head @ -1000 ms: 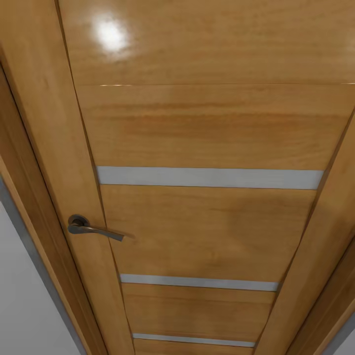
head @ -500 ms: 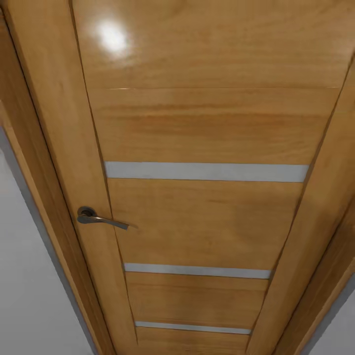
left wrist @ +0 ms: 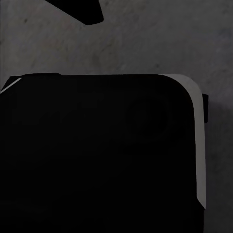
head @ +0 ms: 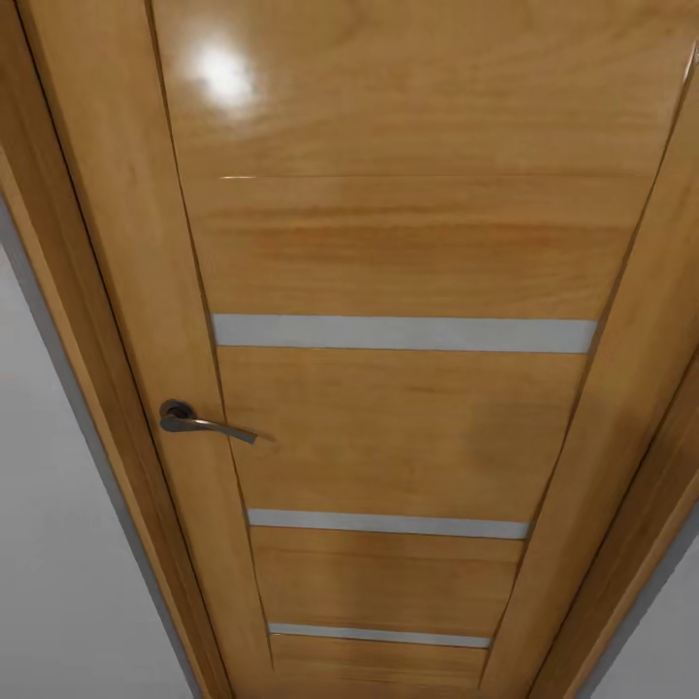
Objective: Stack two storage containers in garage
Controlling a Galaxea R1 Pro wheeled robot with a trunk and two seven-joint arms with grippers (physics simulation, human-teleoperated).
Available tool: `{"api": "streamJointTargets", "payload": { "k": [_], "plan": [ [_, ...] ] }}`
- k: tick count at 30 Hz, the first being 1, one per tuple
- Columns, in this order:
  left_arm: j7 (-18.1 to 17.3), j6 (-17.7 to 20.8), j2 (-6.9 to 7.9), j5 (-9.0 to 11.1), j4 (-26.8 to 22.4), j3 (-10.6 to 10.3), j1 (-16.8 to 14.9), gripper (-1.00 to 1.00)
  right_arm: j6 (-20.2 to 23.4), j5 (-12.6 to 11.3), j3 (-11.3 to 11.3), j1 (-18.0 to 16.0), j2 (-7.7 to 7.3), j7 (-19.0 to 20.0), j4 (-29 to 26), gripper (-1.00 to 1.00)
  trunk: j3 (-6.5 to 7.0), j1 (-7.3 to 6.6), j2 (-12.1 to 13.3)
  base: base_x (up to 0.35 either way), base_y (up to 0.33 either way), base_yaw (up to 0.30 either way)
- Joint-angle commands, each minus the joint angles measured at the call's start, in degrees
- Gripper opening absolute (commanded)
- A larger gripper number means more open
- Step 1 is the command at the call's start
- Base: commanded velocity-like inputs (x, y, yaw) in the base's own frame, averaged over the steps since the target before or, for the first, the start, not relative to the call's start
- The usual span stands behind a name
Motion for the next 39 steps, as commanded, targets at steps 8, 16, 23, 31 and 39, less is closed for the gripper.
{"api": "streamJointTargets", "payload": {
  "k": [8, 16, 23, 31, 39],
  "plan": [
    [0.1, -0.17, 0.0, 0.04, 0.01, 0.2, -0.02, 1.0, -0.2, 0.01, 1.38, -0.05, -0.28, -0.02, -0.78, 1.0, -0.05, 0.0, -0.03, 0.0, 0.0, 0.0],
    [0.36, -0.05, 0.1, -0.04, -0.29, -0.01, -0.02, 1.0, -0.13, 0.25, 2.5, -0.19, -3.52, -1.28, -21.06, 1.0, -0.05, 0.0, -0.03, 0.0, 0.0, 0.0],
    [0.36, 0.0, 0.04, -0.27, -0.4, -0.1, -0.02, 1.0, -0.02, 0.21, 2.47, -0.2, -7.25, -2.25, -33.24, 1.0, -0.05, 0.0, -0.03, 0.0, 0.0, 0.0],
    [0.36, 0.01, 0.02, -0.47, -0.37, -0.21, -0.02, 1.0, 0.04, 0.23, 2.41, -0.2, -10.29, -1.97, -42.23, 1.0, -0.05, 0.0, -0.03, 0.0, 0.0, 0.0],
    [0.36, -0.06, 0.0, -0.44, -0.38, -0.14, -0.02, 1.0, 0.62, -0.45, 1.96, -0.2, -15.21, 3.99, -51.98, 1.0, -0.05, 0.0, -0.03, 0.0, 0.0, 0.0]
  ]
}}
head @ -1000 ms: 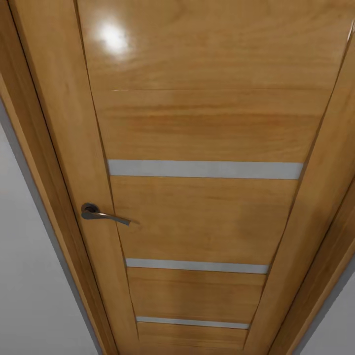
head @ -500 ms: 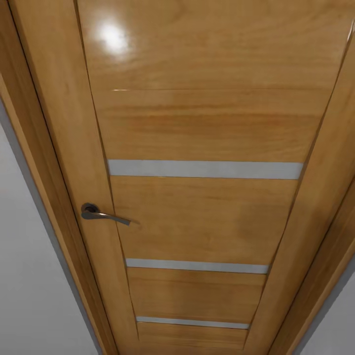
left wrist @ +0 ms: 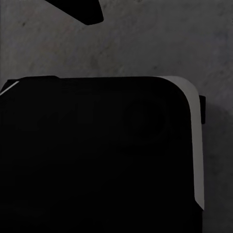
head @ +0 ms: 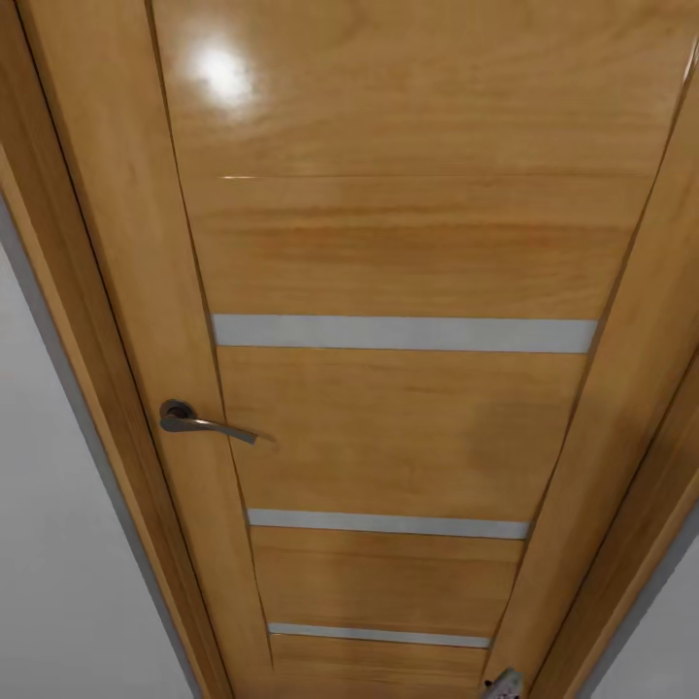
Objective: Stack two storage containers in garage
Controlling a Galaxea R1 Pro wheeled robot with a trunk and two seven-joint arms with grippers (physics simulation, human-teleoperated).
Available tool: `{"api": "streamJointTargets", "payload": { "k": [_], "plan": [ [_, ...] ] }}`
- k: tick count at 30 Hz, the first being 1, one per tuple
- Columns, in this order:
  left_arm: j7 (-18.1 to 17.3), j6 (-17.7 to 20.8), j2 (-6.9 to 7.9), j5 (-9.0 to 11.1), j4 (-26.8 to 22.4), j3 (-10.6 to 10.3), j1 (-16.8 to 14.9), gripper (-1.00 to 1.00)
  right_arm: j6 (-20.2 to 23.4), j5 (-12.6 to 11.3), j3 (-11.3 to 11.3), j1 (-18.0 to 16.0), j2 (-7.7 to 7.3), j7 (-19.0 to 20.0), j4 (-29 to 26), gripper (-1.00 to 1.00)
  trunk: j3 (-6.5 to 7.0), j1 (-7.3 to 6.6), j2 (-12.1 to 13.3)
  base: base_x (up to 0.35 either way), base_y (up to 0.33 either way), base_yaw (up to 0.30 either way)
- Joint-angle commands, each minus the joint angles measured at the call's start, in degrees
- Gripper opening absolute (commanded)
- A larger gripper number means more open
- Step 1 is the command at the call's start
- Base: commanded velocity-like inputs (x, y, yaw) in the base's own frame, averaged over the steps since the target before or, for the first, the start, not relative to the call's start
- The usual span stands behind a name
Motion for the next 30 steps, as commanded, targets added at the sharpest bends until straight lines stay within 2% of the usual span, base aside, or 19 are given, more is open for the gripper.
{"api": "streamJointTargets", "payload": {
  "k": [1, 4, 8, 16, 18, 21, 27, 30],
  "plan": [
    [-0.03, -0.16, 0.0, 0.01, 0.02, 0.17, -0.02, 1.0, -0.05, -0.68, 0.09, -0.05, -0.54, 1.27, -1.19, 1.0, -0.06, 0.0, -0.03, 0.0, 0.0, 0.0],
    [-0.03, -0.16, -0.03, 0.03, 0.01, 0.19, -0.02, 1.0, 0.13, -0.83, -0.09, -0.05, -2.44, 3.23, -4.79, 1.0, -0.06, 0.0, -0.03, 0.0, 0.0, 0.0],
    [-0.03, -0.16, -0.01, 0.04, 0.01, 0.19, -0.02, 1.0, 0.21, -0.9, -0.54, -0.05, -4.09, 4.55, -8.57, 1.0, -0.06, 0.0, -0.03, 0.0, 0.0, 0.0],
    [-0.03, -0.16, -0.04, 0.04, 0.0, 0.2, -0.02, 1.0, 1.86, -1.03, -0.96, -0.1, -4.87, 9.24, -13.09, 1.0, -0.06, 0.0, -0.03, 0.0, 0.0, 0.0],
    [-0.03, -0.16, -0.05, 0.04, 0.0, 0.2, -0.02, 1.0, 2.1, -1.85, -1.08, -0.16, -4.91, 10.62, -13.89, 1.0, -0.06, 0.0, -0.03, 0.0, 0.0, 0.0],
    [-0.03, -0.16, -0.02, 0.04, 0.02, 0.2, -0.02, 1.0, 2.93, -4.76, -1.22, -0.2, -5.74, 13.31, -15.46, 1.0, -0.06, 0.0, -0.03, 0.0, 0.0, 0.0],
    [-0.03, -0.16, 0.0, 0.04, 0.0, 0.2, -0.02, 1.0, 7.2, -10.64, -1.28, -0.06, -10.17, 17.56, -21.99, 1.0, -0.06, 0.0, -0.03, 0.0, 0.0, 0.0],
    [-0.03, -0.16, 0.0, 0.04, 0.01, 0.2, -0.02, 1.0, 8.29, -10.87, -1.23, -0.06, -10.34, 17.7, -23.94, 1.0, -0.06, 0.0, -0.03, 0.0, 0.0, 0.0]
  ]
}}
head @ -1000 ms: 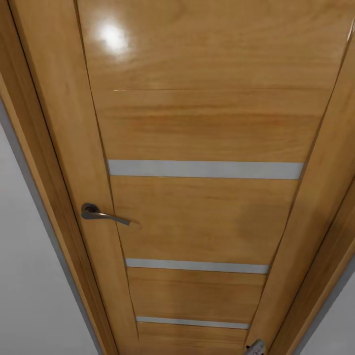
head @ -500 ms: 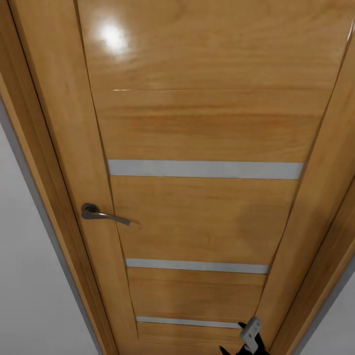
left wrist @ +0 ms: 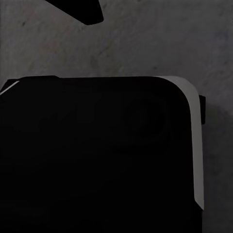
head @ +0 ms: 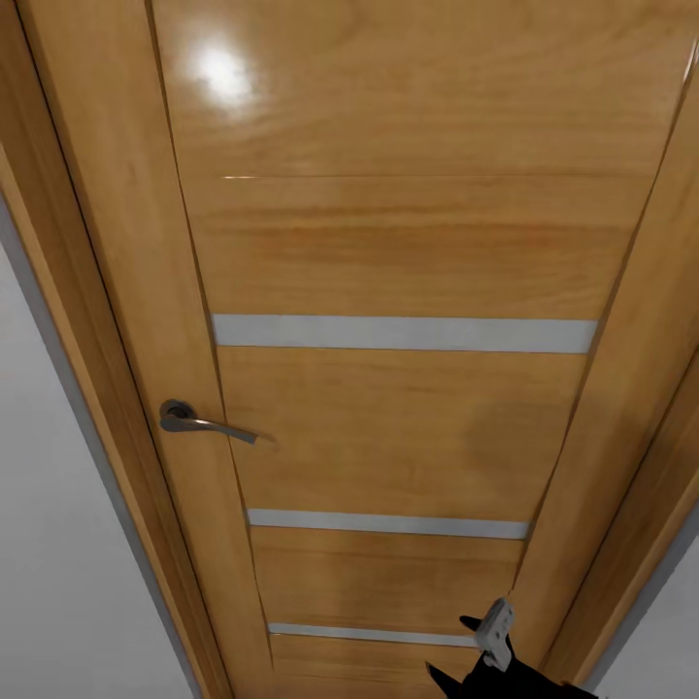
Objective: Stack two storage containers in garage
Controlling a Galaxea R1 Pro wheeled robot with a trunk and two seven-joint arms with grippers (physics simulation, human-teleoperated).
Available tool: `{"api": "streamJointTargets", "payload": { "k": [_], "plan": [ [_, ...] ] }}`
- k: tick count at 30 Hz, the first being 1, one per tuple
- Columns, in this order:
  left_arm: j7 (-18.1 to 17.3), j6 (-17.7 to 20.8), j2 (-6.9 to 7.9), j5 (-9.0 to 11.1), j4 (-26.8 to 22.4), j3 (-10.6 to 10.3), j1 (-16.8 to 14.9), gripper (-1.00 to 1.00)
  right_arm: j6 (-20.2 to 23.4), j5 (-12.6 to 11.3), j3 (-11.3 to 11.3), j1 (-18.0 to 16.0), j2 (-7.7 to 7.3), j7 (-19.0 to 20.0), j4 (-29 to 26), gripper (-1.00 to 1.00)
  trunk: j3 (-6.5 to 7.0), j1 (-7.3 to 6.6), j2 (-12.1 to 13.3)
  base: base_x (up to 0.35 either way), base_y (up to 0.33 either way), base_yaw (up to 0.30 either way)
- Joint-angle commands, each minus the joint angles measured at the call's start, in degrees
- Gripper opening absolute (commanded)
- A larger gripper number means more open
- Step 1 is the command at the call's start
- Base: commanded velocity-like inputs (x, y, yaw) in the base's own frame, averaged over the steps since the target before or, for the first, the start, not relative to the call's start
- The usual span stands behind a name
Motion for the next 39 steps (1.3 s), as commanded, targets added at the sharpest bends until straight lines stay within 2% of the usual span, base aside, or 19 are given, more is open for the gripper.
{"api": "streamJointTargets", "payload": {
  "k": [1, 6, 18, 22, 39],
  "plan": [
    [-0.03, -0.16, 0.0, 0.03, 0.01, 0.15, -0.02, 1.0, 1.21, -0.65, 0.08, -0.04, -0.09, 0.12, -1.36, 1.0, -0.06, 0.0, -0.03, 0.0, 0.0, 0.0],
    [-0.03, -0.17, 0.0, 0.08, -0.02, 0.1, -0.02, 1.0, 5.31, -0.75, 0.03, -0.04, -0.15, 0.13, -7.52, 1.0, -0.06, 0.0, -0.03, 0.0, 0.0, 0.0],
    [-0.03, -0.16, 0.0, 0.16, -0.03, 0.15, -0.02, 1.0, 7.3, -0.76, -0.24, -0.12, -0.16, -0.02, -12.66, 1.0, -0.06, 0.0, -0.03, 0.0, 0.0, 0.0],
    [-0.03, -0.17, 0.0, 0.14, -0.03, 0.15, -0.02, 1.0, 9.67, -0.83, -0.39, -1.01, -0.16, -0.12, -13.71, 1.0, -0.06, 0.0, -0.03, 0.0, 0.0, 0.0],
    [-0.03, -0.21, 0.0, 0.07, -0.03, 0.08, -0.02, 1.0, 12.69, -1.02, -0.34, -6.63, 0.33, 0.12, -14.33, 1.0, -0.06, 0.0, -0.03, 0.0, 0.0, 0.0]
  ]
}}
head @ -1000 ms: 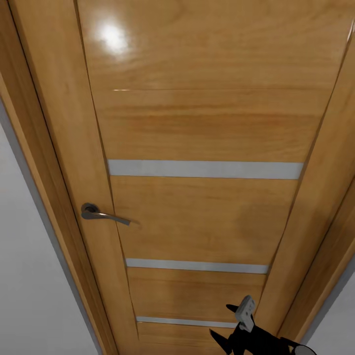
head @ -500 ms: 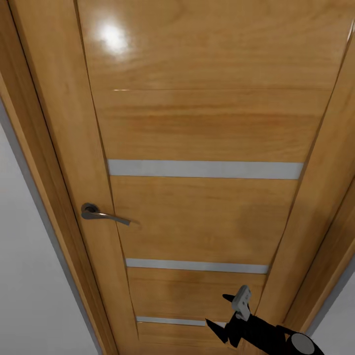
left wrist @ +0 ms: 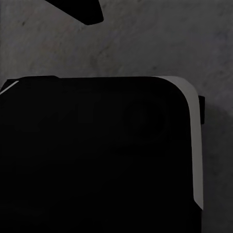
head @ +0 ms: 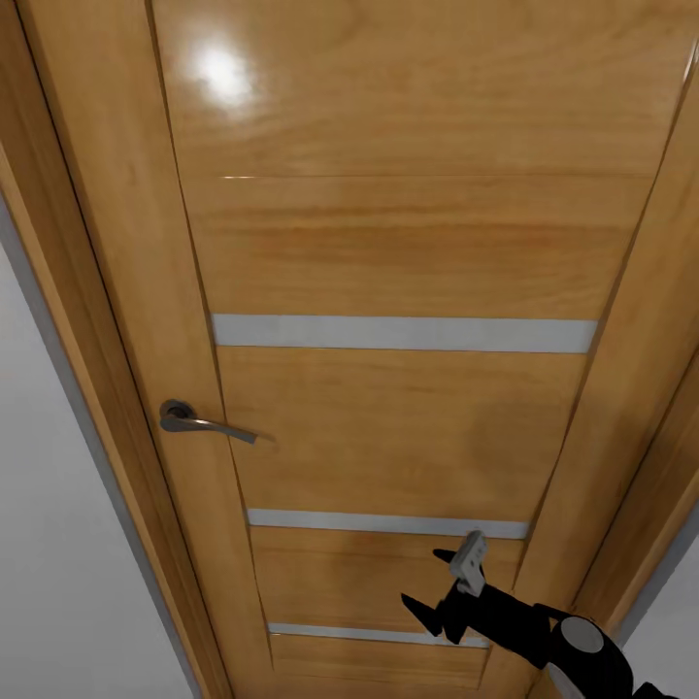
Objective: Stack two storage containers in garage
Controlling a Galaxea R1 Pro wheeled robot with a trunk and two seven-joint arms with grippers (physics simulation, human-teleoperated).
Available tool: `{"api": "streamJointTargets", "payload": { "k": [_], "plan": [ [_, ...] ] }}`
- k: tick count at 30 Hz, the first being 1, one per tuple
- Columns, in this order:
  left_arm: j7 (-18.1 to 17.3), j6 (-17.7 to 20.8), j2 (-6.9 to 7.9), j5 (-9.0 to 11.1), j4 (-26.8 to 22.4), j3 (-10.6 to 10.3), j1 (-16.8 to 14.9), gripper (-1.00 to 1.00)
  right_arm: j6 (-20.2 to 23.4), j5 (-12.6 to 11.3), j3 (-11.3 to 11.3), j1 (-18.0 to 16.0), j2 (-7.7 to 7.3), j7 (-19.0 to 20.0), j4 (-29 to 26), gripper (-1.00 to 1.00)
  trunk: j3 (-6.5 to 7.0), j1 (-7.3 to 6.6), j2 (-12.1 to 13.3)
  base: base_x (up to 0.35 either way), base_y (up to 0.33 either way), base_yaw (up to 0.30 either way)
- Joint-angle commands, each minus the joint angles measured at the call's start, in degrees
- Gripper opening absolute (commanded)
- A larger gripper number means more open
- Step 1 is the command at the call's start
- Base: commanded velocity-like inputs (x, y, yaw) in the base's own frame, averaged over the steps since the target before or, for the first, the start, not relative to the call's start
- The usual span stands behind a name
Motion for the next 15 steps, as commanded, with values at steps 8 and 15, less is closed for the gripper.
{"api": "streamJointTargets", "payload": {
  "k": [8, 15],
  "plan": [
    [-0.03, -0.19, 0.0, -0.06, 0.01, 0.19, -0.02, 1.0, 2.33, -0.6, 0.05, -1.38, 0.31, -0.46, -0.06, 1.0, -0.06, 0.0, -0.03, 0.0, 0.0, 0.0],
    [-0.05, -0.18, 0.0, -0.07, 0.01, 0.17, -0.02, 1.0, 2.59, -0.56, 0.05, -1.91, 0.55, -0.69, -0.06, 1.0, -0.06, 0.0, -0.03, 0.0, 0.0, 0.0]
  ]
}}
